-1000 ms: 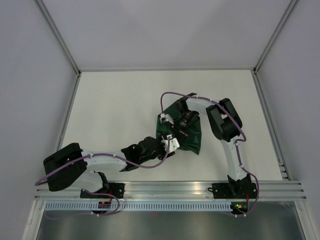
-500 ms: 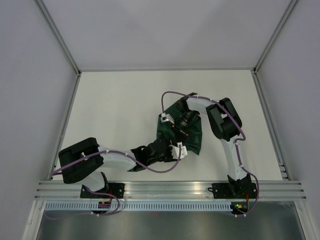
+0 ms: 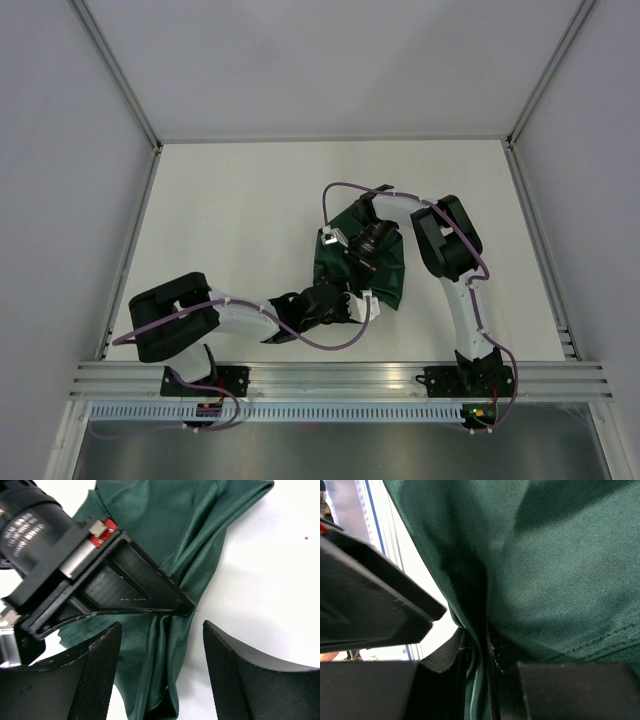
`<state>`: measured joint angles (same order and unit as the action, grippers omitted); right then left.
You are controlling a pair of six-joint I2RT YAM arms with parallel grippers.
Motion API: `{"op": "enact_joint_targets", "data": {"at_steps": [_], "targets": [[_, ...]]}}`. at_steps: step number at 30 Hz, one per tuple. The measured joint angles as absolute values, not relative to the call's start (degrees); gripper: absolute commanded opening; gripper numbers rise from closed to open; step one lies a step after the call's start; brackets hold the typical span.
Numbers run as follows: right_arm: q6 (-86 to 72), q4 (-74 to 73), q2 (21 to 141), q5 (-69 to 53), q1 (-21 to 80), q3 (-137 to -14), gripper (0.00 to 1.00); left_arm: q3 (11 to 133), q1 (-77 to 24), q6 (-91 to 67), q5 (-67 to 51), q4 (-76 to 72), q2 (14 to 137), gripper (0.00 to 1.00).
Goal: Fold the napkin, place the utensils inside, and roll it up
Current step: Roll the napkin with the utensil
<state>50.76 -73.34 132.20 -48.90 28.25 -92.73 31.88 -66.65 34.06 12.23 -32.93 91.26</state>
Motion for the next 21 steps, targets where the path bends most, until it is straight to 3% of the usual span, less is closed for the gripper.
{"op": "enact_joint_targets", "data": {"at_steps": [15,21], "targets": [[50.78,-74.3,132.92,-48.97,28.21,-93.51,0.0,34.33,-64.82,35.03,13.15,-30.68,95.9,0.69],[50.78,-74.59,133.12,-48.97,28.21,-93.76,0.01,36.95,-63.94,34.5,11.07,-25.3,96.42,0.54]]}}
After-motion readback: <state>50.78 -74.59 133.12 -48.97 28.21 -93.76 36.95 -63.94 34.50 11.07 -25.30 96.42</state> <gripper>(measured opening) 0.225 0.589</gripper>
